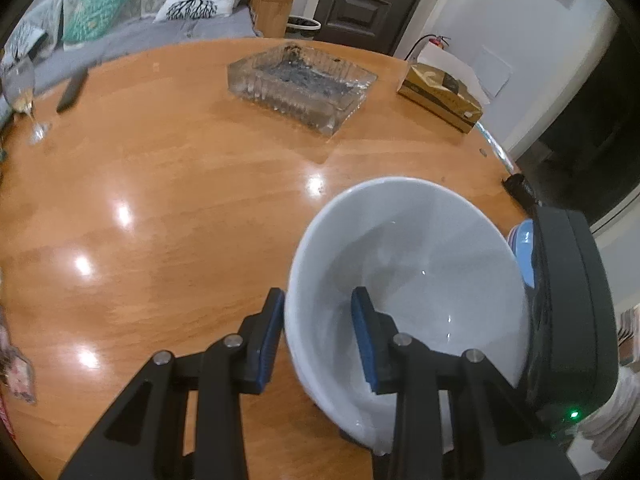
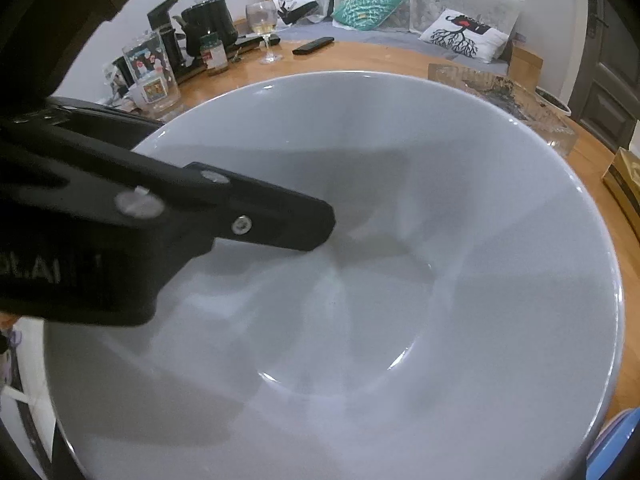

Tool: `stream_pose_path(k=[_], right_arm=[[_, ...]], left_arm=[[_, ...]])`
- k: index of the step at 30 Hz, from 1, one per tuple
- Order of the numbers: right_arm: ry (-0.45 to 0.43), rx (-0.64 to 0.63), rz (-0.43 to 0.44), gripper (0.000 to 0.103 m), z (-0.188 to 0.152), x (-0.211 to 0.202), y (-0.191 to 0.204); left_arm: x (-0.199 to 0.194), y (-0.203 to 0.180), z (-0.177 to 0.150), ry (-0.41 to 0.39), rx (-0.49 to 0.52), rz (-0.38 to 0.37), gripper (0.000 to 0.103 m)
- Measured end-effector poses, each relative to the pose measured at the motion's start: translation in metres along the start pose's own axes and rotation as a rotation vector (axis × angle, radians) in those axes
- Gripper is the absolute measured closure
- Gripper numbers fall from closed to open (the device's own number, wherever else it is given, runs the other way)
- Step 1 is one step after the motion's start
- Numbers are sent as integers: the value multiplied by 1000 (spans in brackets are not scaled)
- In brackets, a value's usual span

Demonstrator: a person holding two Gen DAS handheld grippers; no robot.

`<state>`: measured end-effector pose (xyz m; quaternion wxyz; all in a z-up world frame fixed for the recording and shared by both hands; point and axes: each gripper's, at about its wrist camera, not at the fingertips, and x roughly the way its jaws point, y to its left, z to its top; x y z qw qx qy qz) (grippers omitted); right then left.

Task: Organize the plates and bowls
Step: 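Carry the white bowl stack with the left gripper toward the blue plate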

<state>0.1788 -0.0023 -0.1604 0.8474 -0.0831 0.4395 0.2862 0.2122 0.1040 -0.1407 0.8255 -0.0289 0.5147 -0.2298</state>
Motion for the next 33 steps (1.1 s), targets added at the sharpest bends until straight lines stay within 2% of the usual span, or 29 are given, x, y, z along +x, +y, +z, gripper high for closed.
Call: stream_pose_path(k=[3, 6, 13, 17, 33], right_arm=[[-4, -7, -2, 1, 0, 0, 0], [-45, -25, -4, 1, -5, -2, 1], [-57, -35, -14, 2, -6, -5, 4], [-101, -68, -33, 2, -9, -14, 8], [-164, -75, -43, 2, -13, -61, 17]], left_arm=[[1, 1, 0, -2, -5, -10, 73], [1, -1, -1, -4, 6, -2, 72], [-2, -4, -3, -17, 19, 6, 72], [-12, -7, -4, -35, 25, 10, 72], [-55, -42, -10, -95, 65, 56, 72]])
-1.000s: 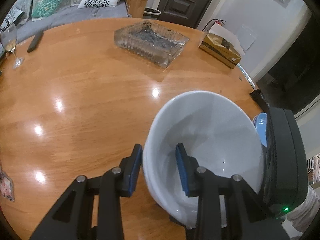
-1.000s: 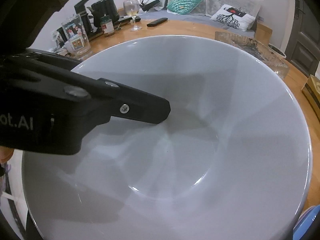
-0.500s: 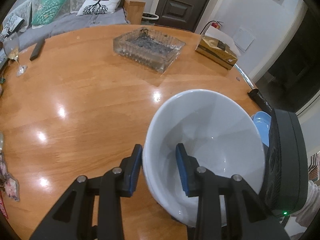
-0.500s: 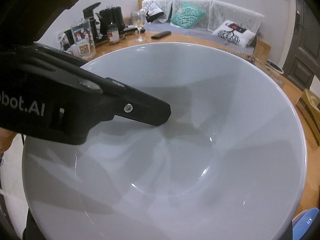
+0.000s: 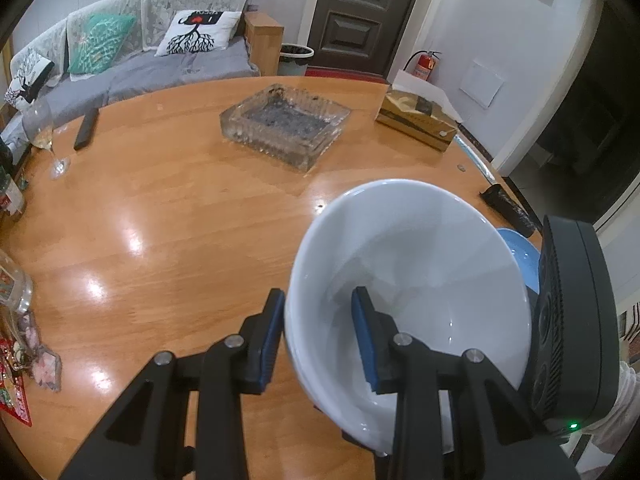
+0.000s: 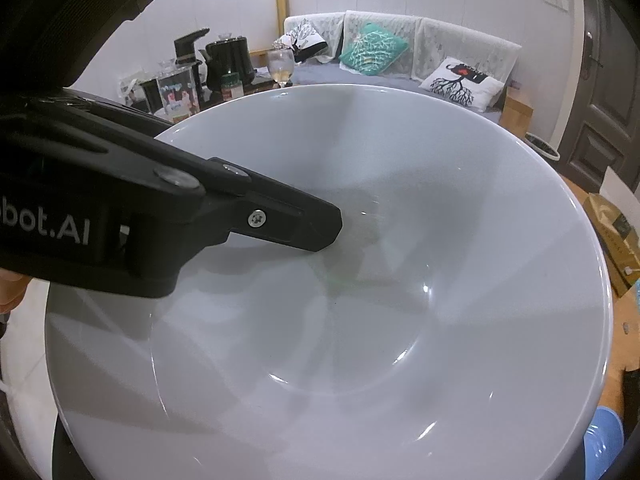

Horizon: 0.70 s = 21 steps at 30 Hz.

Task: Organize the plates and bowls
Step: 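Carry the white bowl stack with the left gripper toward the blue plate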

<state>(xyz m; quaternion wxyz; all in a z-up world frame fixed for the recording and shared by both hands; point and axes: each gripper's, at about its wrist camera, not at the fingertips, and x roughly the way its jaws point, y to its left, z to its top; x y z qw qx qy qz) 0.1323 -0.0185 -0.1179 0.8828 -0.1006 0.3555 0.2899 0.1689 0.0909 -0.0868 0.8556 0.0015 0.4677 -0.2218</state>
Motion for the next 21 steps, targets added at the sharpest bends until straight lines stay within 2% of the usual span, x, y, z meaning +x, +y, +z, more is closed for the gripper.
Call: stream_pose_path(k=[21], right_arm=[[-54, 18, -38, 2, -24, -68, -28]], left_arm=[[-24, -80, 8, -26, 60, 6, 72]])
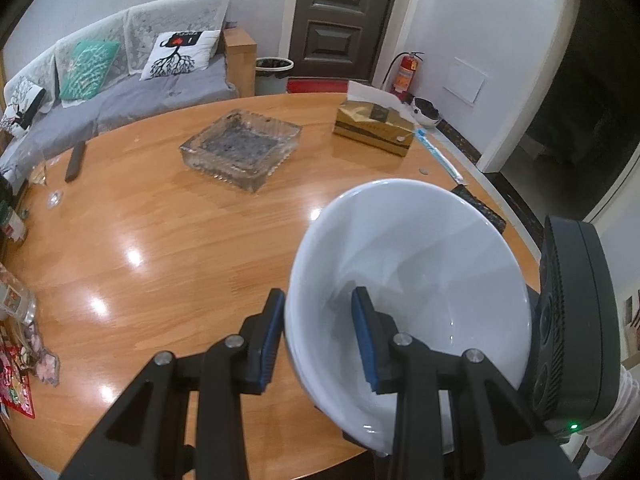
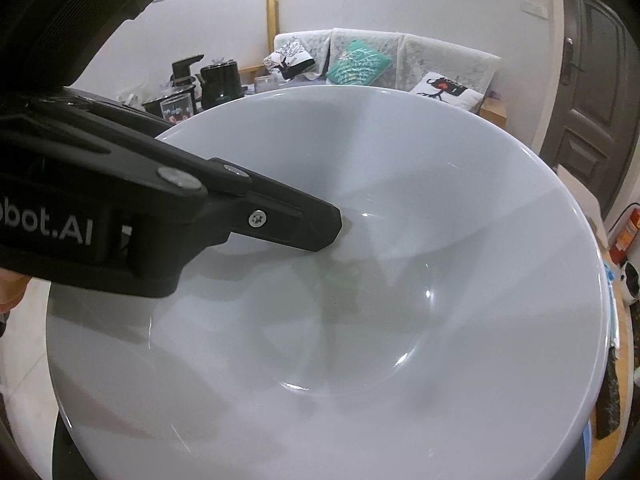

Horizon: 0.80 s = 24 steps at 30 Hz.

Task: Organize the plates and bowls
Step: 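Carry the white bowl stack with the left gripper toward the blue plate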

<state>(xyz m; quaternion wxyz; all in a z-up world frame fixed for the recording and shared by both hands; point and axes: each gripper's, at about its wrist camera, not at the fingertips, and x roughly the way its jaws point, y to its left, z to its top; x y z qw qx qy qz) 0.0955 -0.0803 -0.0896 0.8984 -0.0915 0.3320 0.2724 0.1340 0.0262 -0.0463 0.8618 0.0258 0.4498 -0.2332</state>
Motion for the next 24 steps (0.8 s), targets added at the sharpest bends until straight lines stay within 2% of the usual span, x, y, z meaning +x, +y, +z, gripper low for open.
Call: stream_pose_path(k=[24], right_arm=[[13, 71, -71, 1, -44, -54, -63]], left_arm=[[33, -91, 20, 25, 72, -61, 73]])
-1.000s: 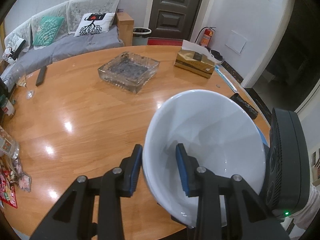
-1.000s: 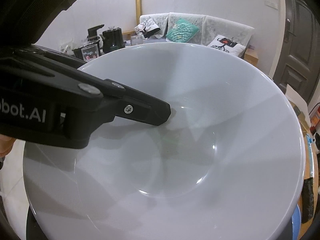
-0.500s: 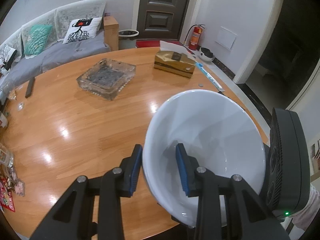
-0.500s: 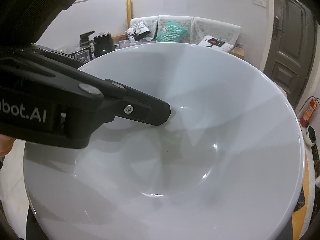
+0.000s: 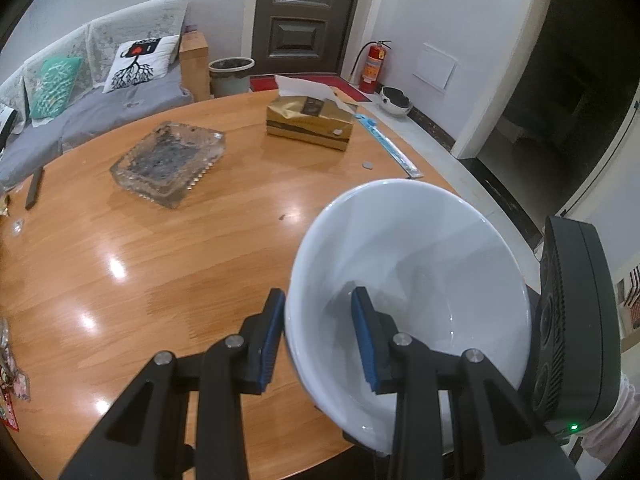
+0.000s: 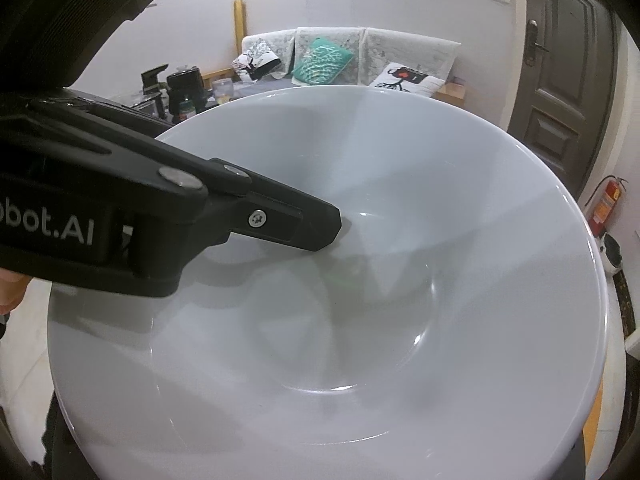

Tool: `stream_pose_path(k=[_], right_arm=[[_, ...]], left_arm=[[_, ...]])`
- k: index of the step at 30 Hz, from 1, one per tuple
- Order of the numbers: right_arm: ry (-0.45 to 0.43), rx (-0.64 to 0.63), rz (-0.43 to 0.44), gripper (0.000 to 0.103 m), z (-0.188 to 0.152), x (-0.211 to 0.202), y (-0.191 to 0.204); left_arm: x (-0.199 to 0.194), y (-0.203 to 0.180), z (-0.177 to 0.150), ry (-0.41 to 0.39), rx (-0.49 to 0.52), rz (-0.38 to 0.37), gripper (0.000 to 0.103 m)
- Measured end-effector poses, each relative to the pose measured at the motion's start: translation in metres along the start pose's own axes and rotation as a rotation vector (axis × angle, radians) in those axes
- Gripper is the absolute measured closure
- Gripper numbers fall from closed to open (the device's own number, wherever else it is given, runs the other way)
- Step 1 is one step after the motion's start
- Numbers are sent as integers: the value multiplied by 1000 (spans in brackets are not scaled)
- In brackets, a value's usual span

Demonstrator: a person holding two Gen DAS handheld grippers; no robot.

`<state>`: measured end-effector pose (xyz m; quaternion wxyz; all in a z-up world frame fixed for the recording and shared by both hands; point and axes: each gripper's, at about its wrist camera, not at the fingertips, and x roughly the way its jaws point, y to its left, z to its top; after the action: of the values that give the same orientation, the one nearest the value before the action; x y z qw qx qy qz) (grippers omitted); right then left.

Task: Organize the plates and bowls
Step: 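Carry the white bowl stack with the left gripper toward the blue plate, then lower the white bowls onto the blue plate and open the left gripper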

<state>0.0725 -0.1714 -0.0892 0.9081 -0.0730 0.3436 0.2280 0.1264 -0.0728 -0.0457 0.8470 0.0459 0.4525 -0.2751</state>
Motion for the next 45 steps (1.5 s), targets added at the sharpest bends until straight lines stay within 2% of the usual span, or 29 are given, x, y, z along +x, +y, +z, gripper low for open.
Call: stream_pose_path(k=[14, 24, 45], right_arm=[[29, 43, -23, 1, -37, -21, -29], [50, 72, -32, 1, -49, -21, -48], [124, 98, -48, 1, -70, -17, -69]], left_arm=[[32, -35, 7, 36, 20, -33, 73], [54, -54, 11, 65, 36, -53, 73], [89, -64, 8, 113, 22, -105, 73]])
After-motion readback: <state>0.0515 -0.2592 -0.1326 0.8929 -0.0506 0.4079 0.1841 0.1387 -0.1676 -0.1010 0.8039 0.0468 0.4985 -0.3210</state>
